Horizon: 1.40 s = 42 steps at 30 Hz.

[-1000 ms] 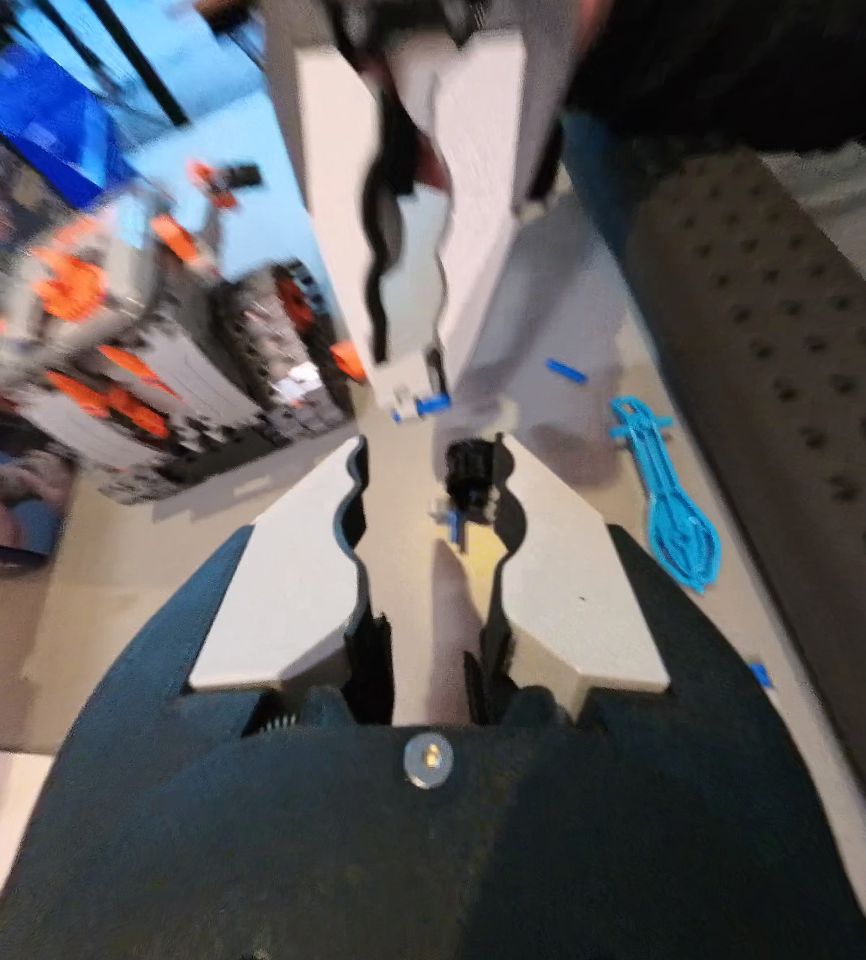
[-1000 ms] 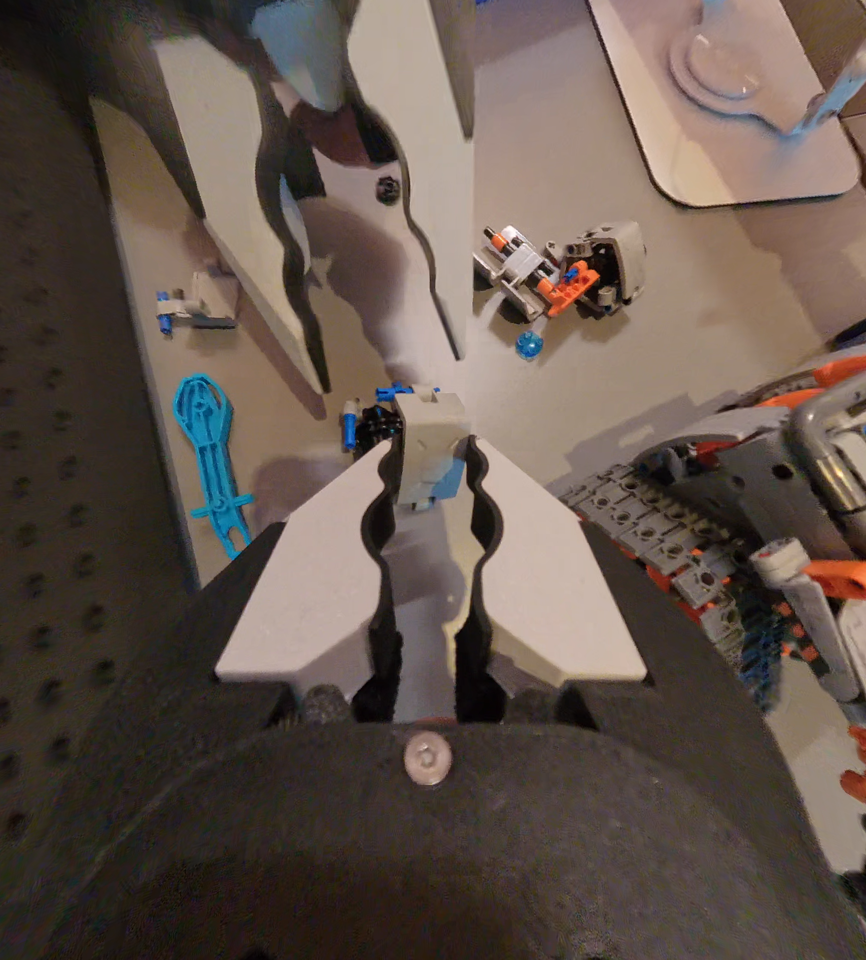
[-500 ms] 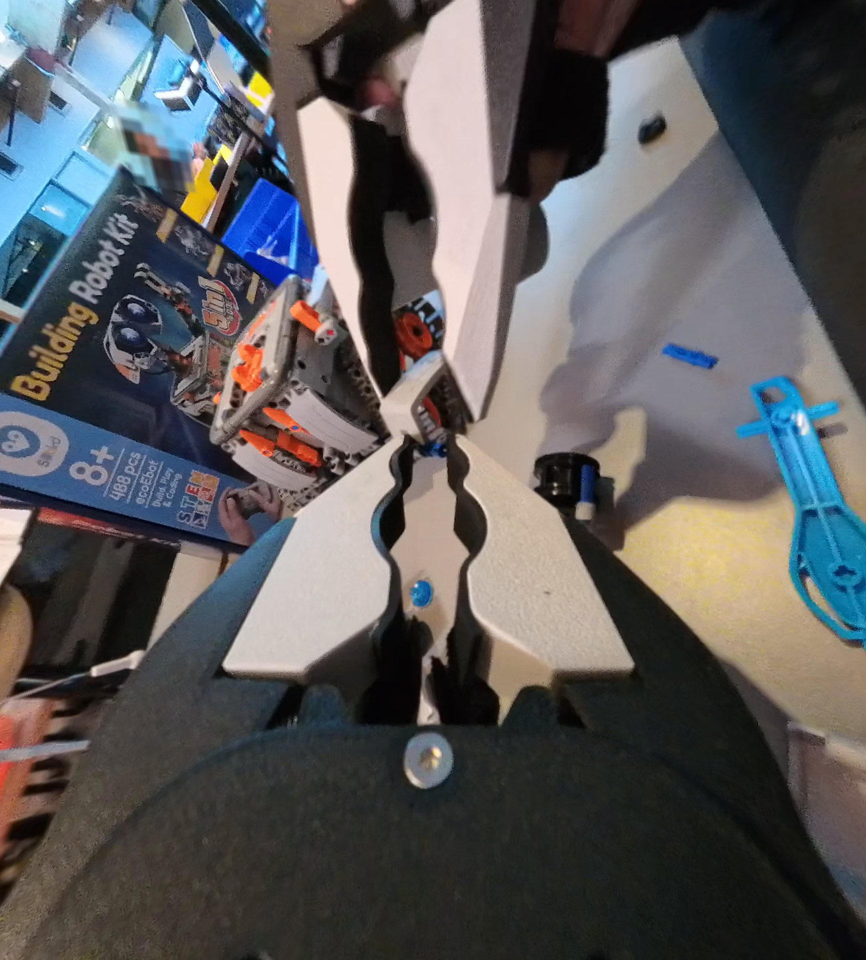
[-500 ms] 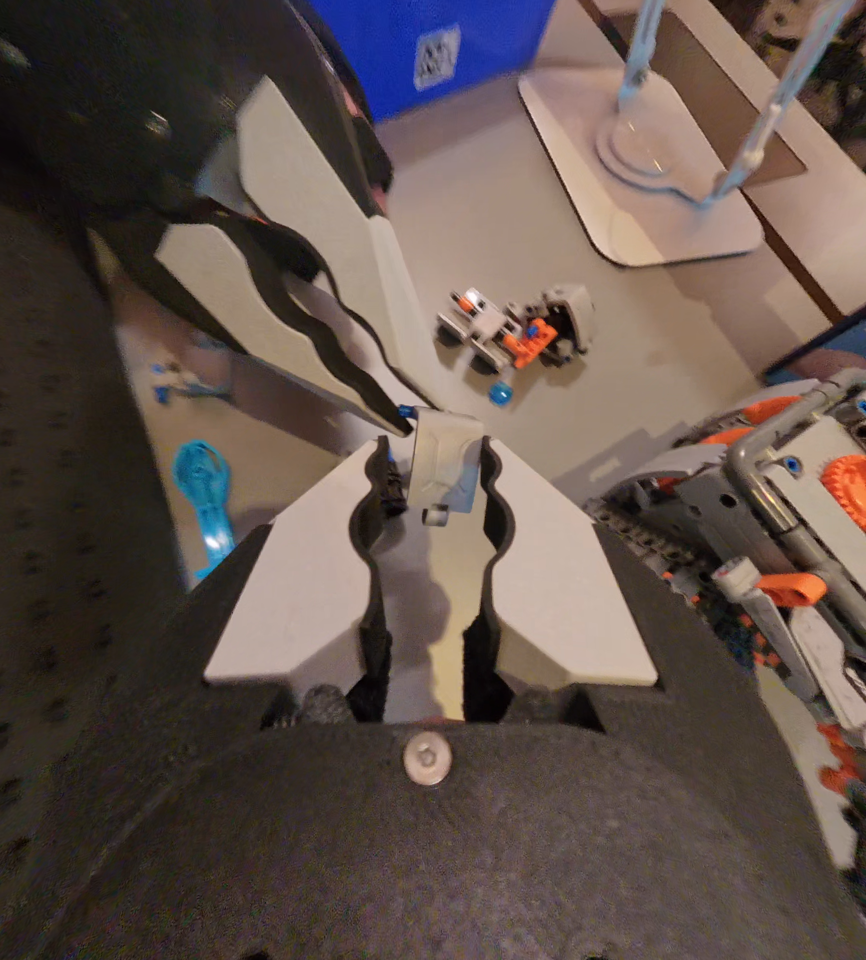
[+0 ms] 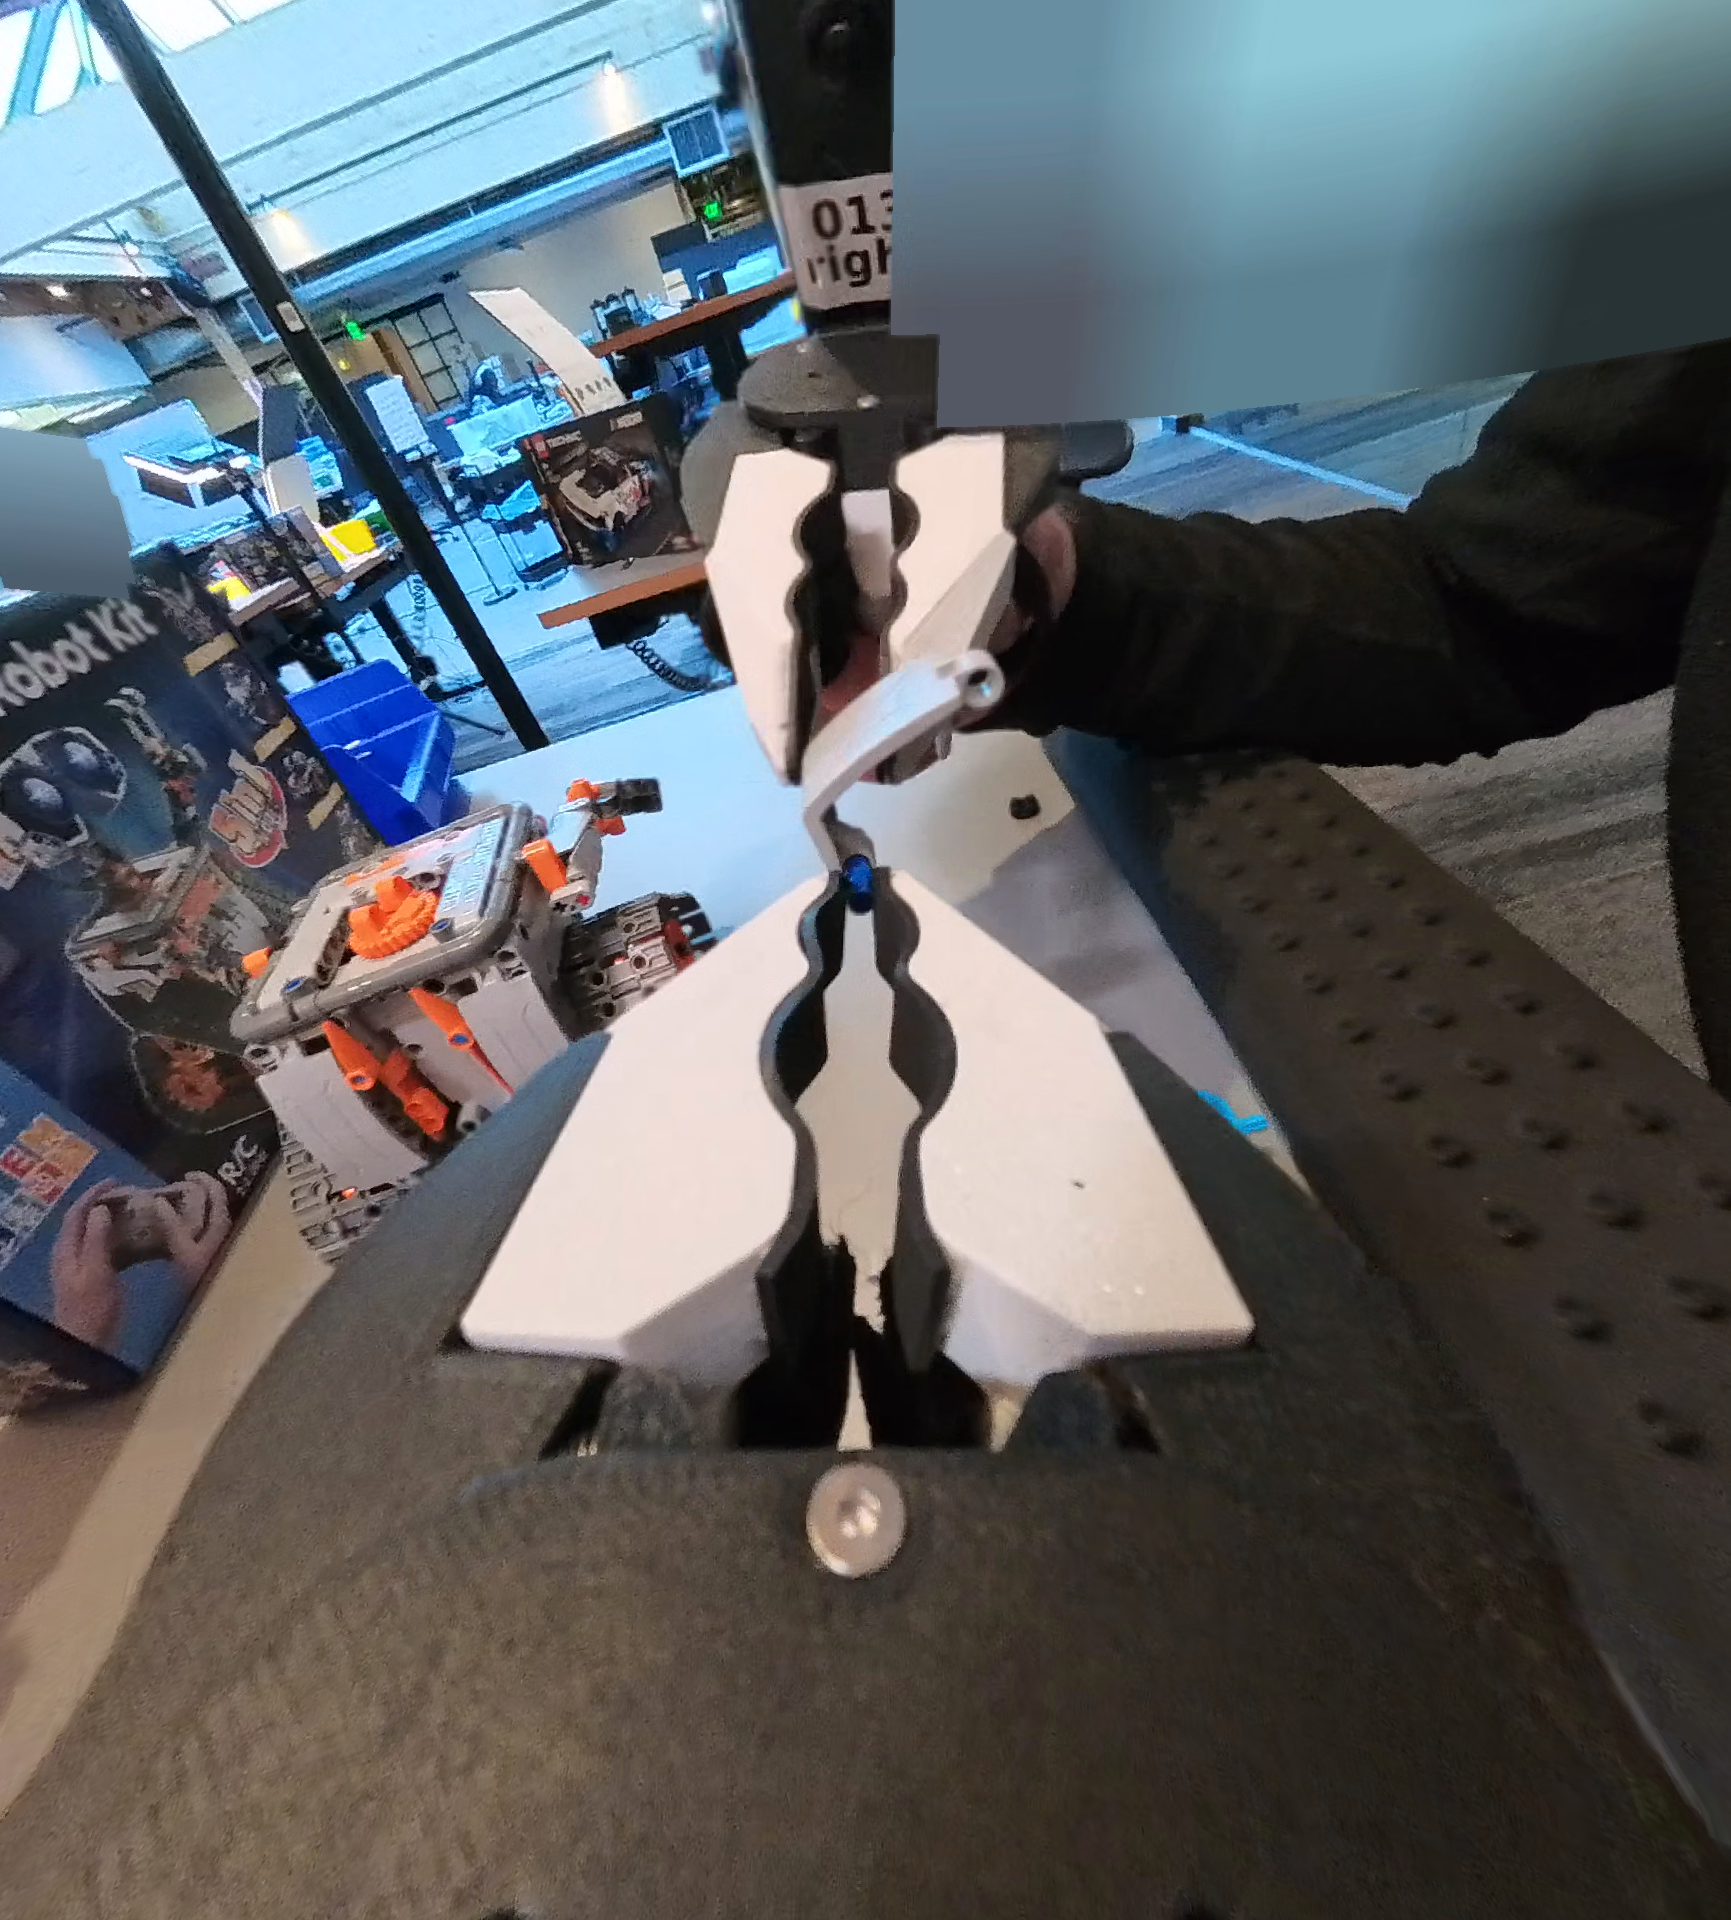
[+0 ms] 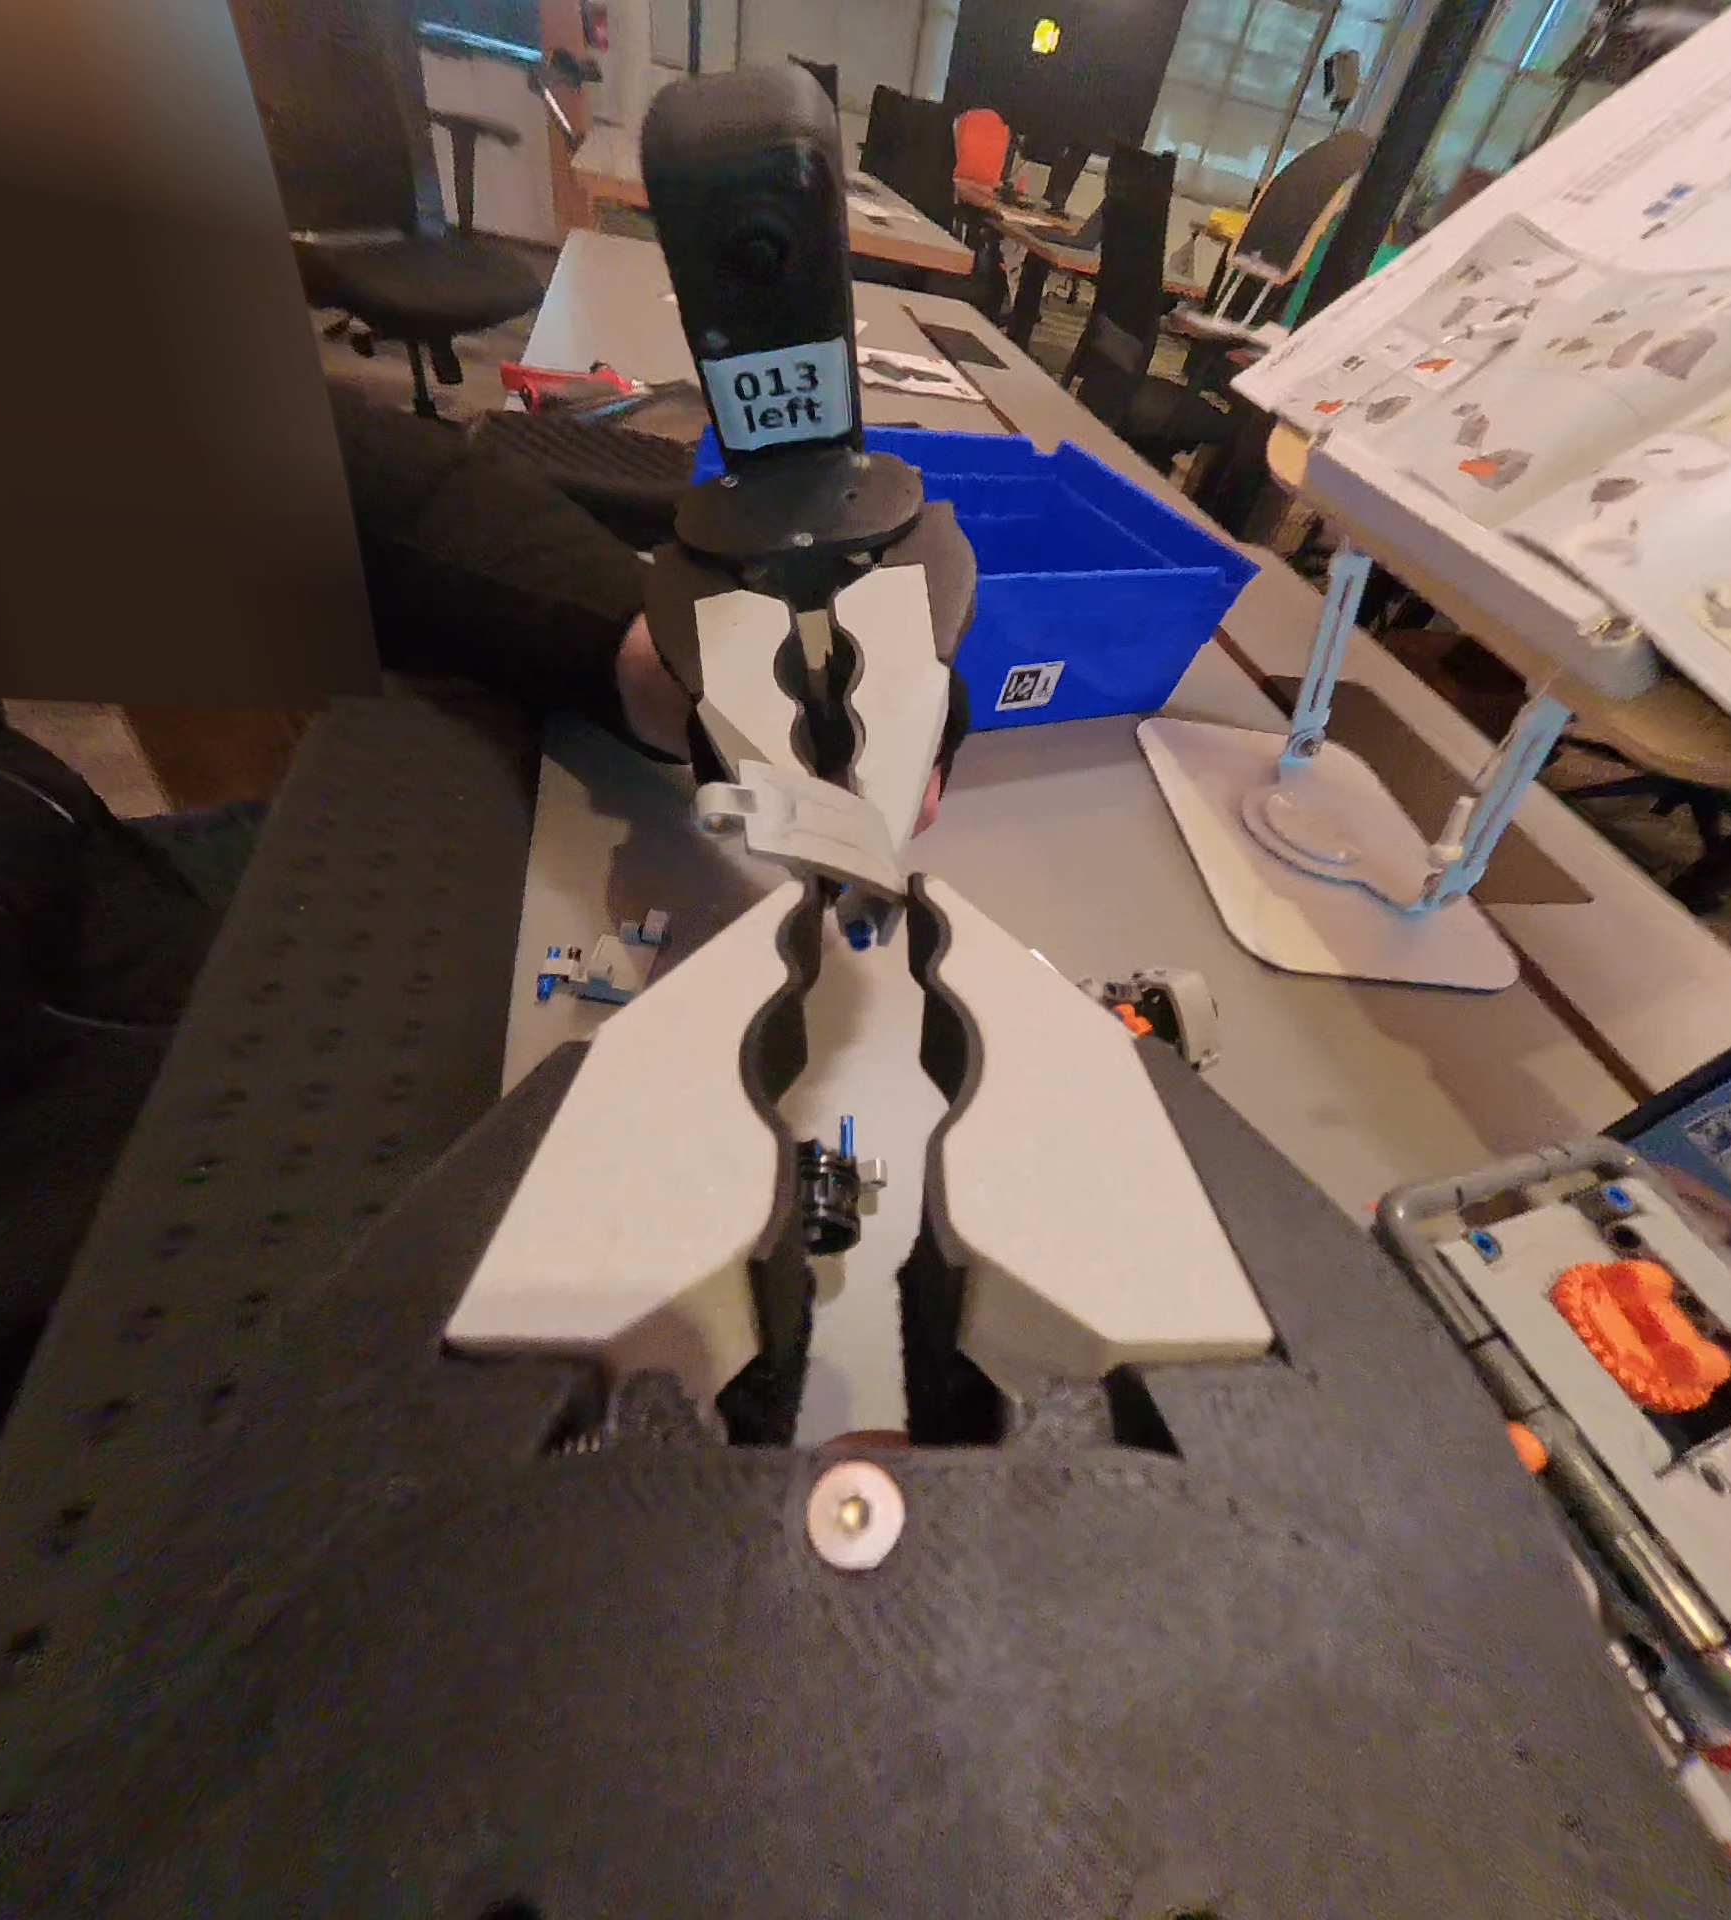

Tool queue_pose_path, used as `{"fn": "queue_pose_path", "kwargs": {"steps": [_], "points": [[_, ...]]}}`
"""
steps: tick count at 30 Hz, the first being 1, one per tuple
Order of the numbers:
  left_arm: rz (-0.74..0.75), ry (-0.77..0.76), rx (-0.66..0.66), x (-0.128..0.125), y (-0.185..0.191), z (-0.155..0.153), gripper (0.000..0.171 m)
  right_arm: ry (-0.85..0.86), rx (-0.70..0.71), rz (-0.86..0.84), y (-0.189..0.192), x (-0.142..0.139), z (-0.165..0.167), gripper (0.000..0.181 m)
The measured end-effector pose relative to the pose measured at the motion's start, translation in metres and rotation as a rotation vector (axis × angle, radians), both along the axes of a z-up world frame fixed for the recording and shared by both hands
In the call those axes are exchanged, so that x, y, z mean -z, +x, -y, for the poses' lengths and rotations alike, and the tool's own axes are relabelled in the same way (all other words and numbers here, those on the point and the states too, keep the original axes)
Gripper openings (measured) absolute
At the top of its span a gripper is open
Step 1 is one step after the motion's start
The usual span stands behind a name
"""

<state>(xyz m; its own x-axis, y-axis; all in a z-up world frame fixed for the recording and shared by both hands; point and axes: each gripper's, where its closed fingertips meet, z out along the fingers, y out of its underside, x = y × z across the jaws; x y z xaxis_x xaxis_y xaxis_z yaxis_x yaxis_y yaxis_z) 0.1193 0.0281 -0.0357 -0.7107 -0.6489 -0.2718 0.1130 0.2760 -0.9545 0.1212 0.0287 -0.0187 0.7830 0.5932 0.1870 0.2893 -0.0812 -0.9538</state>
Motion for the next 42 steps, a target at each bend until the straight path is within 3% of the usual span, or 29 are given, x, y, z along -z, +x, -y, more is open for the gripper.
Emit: {"fn": "queue_pose_path", "kwargs": {"steps": [13,20,23,30,36,42], "points": [[-0.136,-0.001,0.034,0.029,0.006,0.003,0.003,0.039,0.052,0.212,0.010,0.023,-0.007,0.000],[-0.342,0.227,-0.034,0.080,0.004,-0.008,0.047,0.005,0.034,0.337,0.023,0.057,-0.012,0.001],[-0.404,0.375,-0.065,0.108,0.000,-0.014,0.053,-0.032,-0.003,0.349,0.025,0.076,-0.013,0.001],[-0.534,0.370,-0.079,0.138,0.000,-0.018,0.055,-0.108,-0.023,0.383,0.027,0.113,-0.018,0.001],[-0.571,0.334,-0.067,0.141,0.004,-0.014,0.046,-0.048,-0.013,0.414,0.030,0.112,-0.020,0.001],[-0.569,0.324,-0.053,0.139,0.007,-0.015,0.042,0.001,-0.045,0.565,0.026,0.124,-0.017,0.001]]}}
